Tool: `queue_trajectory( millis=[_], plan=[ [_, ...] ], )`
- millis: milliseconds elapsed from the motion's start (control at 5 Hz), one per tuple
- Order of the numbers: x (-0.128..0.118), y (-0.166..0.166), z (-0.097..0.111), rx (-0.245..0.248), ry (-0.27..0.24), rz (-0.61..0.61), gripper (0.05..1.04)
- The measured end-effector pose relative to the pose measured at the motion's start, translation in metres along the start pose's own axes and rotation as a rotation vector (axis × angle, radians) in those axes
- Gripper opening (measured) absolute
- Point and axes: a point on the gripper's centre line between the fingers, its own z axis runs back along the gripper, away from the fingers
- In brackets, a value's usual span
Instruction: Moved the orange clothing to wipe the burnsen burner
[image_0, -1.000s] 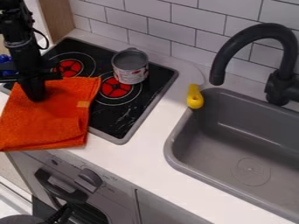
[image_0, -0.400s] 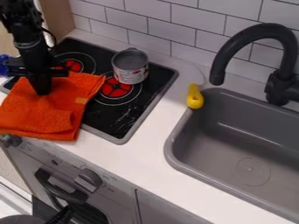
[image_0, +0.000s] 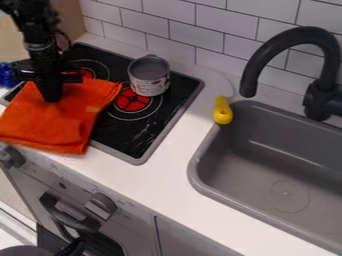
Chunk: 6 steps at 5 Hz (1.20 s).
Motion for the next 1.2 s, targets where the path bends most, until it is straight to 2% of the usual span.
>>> queue_trajectory(
  millis=[200, 600, 800, 1000, 1200],
  plan=[
    [0.018, -0.004, -0.003, 0.028, -0.017, 0.002, 0.052],
    [0.026, -0.010, -0.004, 0.040, -0.043, -0.036, 0.052],
    [0.037, -0.016, -0.004, 0.013, -0.061, -0.036, 0.052],
    [0.044, -0.021, -0.004, -0.012, -0.106, -0.074, 0.052],
    [0.057, -0.026, -0.006, -0.021, -0.096, -0.066, 0.052]
  ],
)
